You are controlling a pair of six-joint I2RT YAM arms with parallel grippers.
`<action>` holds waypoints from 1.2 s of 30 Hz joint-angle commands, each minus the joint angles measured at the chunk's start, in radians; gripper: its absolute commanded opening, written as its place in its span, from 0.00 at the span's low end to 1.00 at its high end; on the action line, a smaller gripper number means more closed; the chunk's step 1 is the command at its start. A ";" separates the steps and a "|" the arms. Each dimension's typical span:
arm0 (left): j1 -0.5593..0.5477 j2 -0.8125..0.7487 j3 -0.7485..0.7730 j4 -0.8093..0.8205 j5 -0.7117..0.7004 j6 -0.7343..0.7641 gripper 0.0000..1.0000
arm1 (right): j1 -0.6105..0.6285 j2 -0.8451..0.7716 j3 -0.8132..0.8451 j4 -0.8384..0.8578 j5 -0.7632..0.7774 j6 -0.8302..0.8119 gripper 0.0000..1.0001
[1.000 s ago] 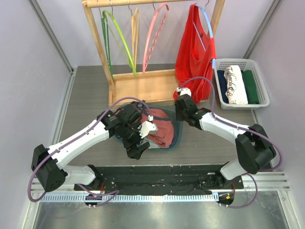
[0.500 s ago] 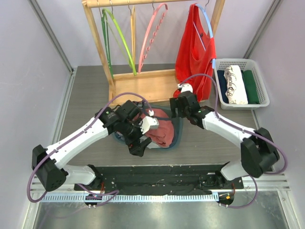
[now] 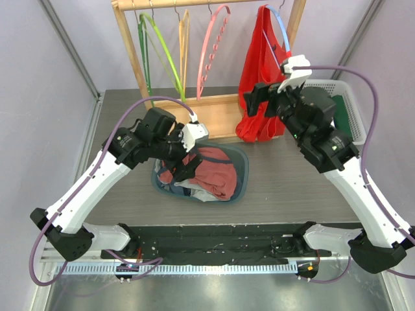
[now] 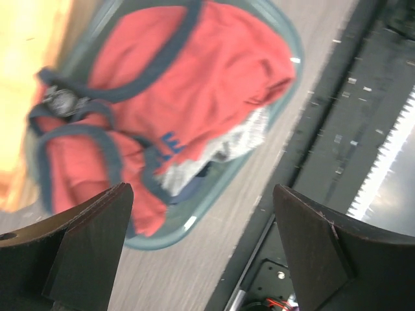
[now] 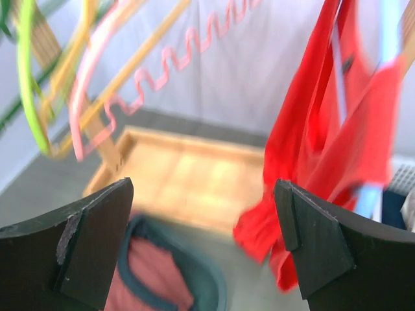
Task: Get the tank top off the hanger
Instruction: Pick up the hanger from the clothesline.
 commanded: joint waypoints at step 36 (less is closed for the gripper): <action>0.184 -0.112 -0.060 0.112 -0.197 -0.058 1.00 | -0.340 0.467 0.569 -0.126 -0.096 0.014 0.52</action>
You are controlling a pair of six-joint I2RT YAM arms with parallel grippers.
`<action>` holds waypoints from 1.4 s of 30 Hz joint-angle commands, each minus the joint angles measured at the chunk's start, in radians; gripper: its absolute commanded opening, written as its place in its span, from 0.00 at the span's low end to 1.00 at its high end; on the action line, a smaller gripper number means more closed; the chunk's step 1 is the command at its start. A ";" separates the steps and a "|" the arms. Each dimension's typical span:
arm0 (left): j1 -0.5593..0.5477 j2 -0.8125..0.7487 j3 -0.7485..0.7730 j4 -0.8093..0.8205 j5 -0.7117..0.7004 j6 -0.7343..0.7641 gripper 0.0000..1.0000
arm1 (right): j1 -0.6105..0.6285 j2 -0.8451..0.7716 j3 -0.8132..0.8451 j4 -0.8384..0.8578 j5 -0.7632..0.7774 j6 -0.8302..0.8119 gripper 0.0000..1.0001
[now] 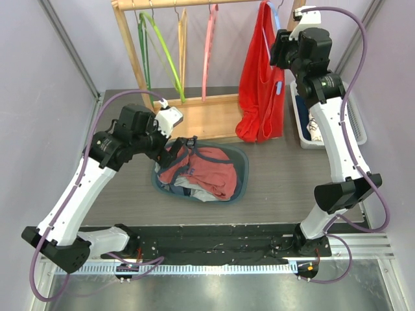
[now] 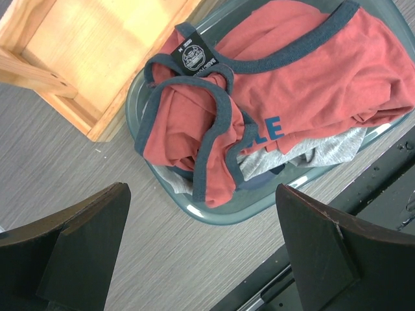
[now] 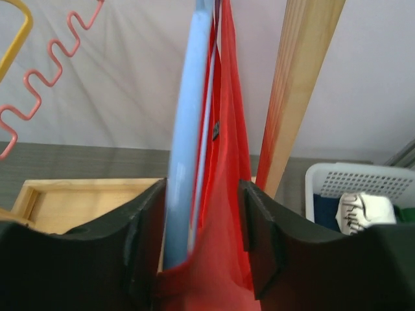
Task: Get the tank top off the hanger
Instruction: Pick up the hanger from the clothesline.
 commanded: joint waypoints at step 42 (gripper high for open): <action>0.047 -0.034 -0.035 0.021 0.091 -0.013 1.00 | 0.000 -0.472 -0.346 0.141 -0.315 0.025 0.02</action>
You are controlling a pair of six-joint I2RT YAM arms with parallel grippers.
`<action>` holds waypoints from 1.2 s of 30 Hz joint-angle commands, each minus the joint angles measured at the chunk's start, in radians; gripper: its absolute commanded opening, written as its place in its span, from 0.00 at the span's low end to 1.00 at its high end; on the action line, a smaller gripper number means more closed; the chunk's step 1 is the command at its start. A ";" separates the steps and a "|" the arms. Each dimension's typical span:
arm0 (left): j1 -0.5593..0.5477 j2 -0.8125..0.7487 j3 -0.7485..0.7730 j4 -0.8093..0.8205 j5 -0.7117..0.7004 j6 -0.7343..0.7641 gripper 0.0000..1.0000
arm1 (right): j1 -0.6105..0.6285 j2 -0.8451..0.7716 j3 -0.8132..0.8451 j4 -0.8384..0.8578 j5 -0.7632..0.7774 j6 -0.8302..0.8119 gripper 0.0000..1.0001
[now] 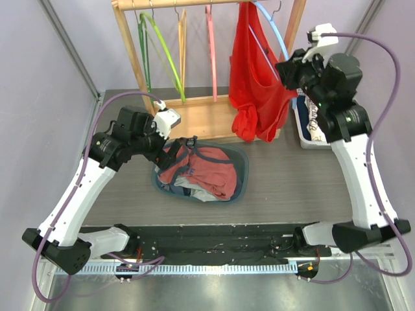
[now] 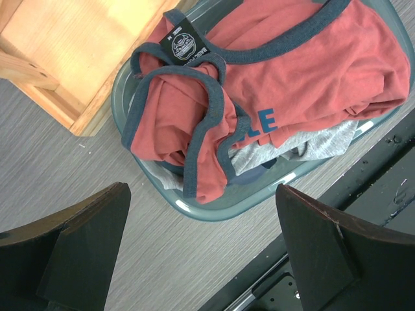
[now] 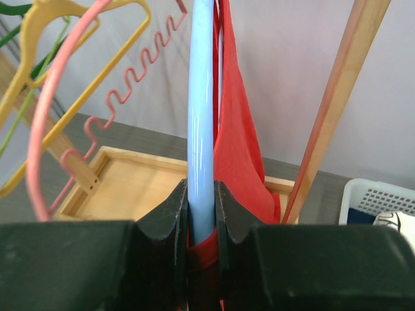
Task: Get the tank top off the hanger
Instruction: Pick up the hanger from the clothesline.
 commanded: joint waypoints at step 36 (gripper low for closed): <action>0.017 -0.081 0.027 0.020 0.119 -0.047 1.00 | 0.002 -0.121 0.317 0.471 -0.668 0.533 0.01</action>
